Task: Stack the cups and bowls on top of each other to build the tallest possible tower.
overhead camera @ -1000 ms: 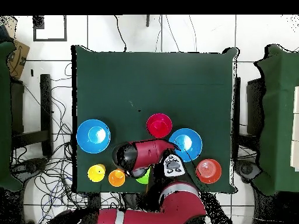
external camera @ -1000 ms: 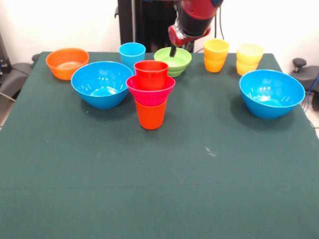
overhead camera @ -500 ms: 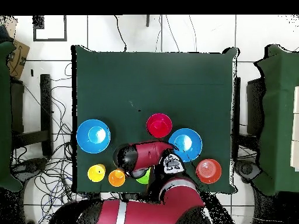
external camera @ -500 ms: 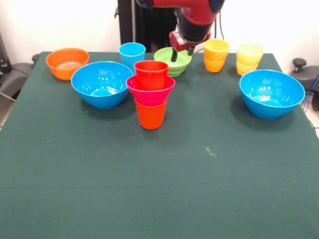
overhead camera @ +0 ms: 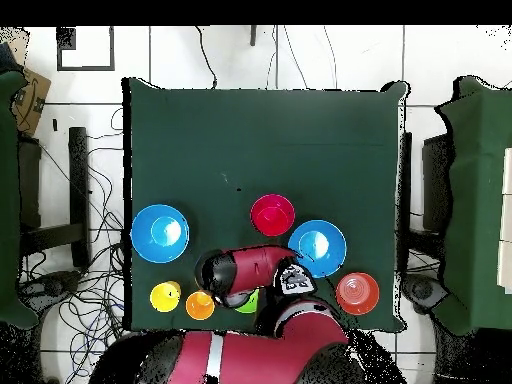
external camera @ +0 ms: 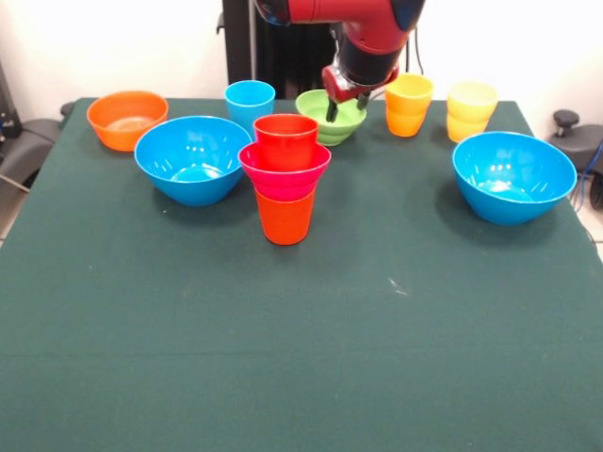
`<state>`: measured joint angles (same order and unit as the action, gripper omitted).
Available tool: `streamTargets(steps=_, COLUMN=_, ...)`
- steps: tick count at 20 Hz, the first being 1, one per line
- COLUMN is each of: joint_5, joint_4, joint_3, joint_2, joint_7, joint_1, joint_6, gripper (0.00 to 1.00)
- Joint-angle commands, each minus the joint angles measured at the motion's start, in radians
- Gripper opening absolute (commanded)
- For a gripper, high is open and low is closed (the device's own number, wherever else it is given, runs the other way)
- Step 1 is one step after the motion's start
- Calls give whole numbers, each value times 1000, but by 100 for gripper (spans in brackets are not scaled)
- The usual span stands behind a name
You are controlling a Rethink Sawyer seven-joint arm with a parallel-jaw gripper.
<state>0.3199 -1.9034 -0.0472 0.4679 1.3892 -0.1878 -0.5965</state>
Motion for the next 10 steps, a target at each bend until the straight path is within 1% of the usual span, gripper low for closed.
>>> streamTargets(steps=1, joint_5=6, joint_4=-24, joint_3=-97, joint_2=-22, joint_7=90, joint_1=-20, joint_6=91, gripper=100)
streamTargets(steps=10, joint_5=2, joint_4=-29, joint_3=-107, joint_2=-30, joint_7=95, joint_1=-32, joint_6=102, gripper=100)
